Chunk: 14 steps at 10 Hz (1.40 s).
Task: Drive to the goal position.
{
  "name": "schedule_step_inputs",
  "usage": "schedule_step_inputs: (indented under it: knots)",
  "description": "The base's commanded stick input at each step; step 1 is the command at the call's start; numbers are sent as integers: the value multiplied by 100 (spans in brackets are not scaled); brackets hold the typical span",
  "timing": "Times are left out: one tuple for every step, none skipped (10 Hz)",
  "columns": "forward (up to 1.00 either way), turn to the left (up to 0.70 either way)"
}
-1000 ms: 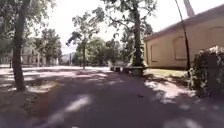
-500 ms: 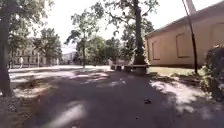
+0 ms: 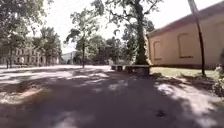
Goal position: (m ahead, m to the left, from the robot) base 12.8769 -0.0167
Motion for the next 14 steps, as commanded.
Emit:
schedule_step_inputs:
  knots:
    - [85, 0]
    - [85, 0]
    - [85, 0]
    - [85, 0]
    - [85, 0]
    - [85, 0]
    - [85, 0]
    - [85, 0]
    - [85, 0]
    - [85, 0]
    - [85, 0]
    - [85, 0]
    - [85, 0]
    - [85, 0]
